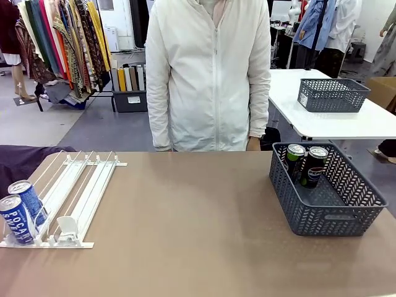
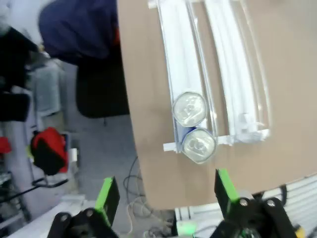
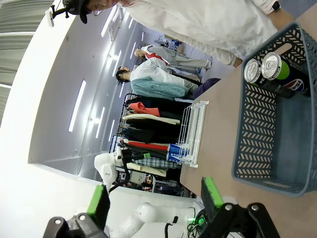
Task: Retrieve and store the cans from the dispenser.
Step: Pick up one can from the Automatic Can Dispenser and place it in the middle of the table.
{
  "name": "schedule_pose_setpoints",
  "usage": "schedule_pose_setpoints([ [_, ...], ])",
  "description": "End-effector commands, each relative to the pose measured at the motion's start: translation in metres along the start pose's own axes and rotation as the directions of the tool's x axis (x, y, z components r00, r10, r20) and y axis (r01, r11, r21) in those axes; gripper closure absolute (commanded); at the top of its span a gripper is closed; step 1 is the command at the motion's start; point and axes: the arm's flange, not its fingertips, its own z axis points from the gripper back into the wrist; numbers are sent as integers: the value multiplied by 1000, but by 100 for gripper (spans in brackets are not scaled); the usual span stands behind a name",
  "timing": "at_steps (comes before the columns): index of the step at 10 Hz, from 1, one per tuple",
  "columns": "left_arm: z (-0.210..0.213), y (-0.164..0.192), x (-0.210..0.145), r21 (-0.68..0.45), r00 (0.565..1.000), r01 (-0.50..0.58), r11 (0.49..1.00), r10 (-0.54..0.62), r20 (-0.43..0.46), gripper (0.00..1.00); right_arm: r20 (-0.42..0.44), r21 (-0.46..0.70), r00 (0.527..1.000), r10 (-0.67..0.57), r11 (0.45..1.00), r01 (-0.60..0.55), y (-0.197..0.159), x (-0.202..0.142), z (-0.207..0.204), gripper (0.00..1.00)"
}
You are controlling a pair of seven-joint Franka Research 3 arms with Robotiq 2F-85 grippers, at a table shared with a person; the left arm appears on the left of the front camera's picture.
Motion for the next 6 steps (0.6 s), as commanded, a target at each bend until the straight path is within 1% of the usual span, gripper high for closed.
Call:
schedule_pose_setpoints([
  [1, 9, 13, -6, -121, 1000, 11, 993, -12, -3, 0, -15, -7, 1000, 8, 1000, -8, 3, -1, 1, 0],
  [4, 9, 13, -6, -121, 1000, 11, 993, -12, -3, 0, -15, -7, 1000, 8, 1000, -8, 3, -1, 1, 0],
  [5, 3, 9, -5, -117, 1000, 4, 993, -4, 2, 0, -15, -7, 1000, 8, 1000, -8, 3, -1, 1, 0],
  [6, -13, 3, 0, -166, 997, 47, 985, -56, -51, 0, -15, -7, 1000, 8, 1000, -8, 3, -1, 1, 0],
])
